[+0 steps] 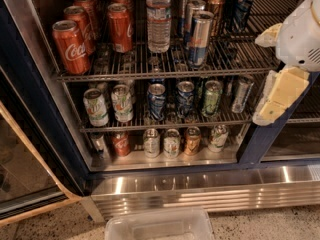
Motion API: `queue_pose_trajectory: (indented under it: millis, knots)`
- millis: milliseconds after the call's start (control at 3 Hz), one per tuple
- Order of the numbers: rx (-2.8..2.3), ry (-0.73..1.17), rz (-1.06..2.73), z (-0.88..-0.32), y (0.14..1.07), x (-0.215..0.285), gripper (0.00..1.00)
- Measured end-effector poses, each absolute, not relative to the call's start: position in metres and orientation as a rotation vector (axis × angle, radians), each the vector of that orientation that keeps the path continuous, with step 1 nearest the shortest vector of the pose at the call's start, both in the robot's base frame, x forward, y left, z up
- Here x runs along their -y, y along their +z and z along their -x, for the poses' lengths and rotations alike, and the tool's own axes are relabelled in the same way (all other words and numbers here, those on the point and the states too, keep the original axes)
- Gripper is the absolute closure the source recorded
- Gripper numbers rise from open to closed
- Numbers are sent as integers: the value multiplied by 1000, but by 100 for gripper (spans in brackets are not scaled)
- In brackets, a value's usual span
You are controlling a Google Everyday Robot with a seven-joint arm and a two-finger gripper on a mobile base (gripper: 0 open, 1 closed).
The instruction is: Pick water bottle from top shelf of fridge
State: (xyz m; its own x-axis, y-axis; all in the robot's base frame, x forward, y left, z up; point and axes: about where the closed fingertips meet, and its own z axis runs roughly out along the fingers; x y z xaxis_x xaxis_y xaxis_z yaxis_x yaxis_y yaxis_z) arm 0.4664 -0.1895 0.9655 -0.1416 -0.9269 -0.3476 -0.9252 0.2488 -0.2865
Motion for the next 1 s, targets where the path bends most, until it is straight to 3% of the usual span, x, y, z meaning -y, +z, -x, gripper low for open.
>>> queue_pose_trajectory:
  millis: [667,1000]
  knots:
    - [-2009,-23,1655,-468,973,176,0]
    - [-1857,-11,1611,-474,985,139,0]
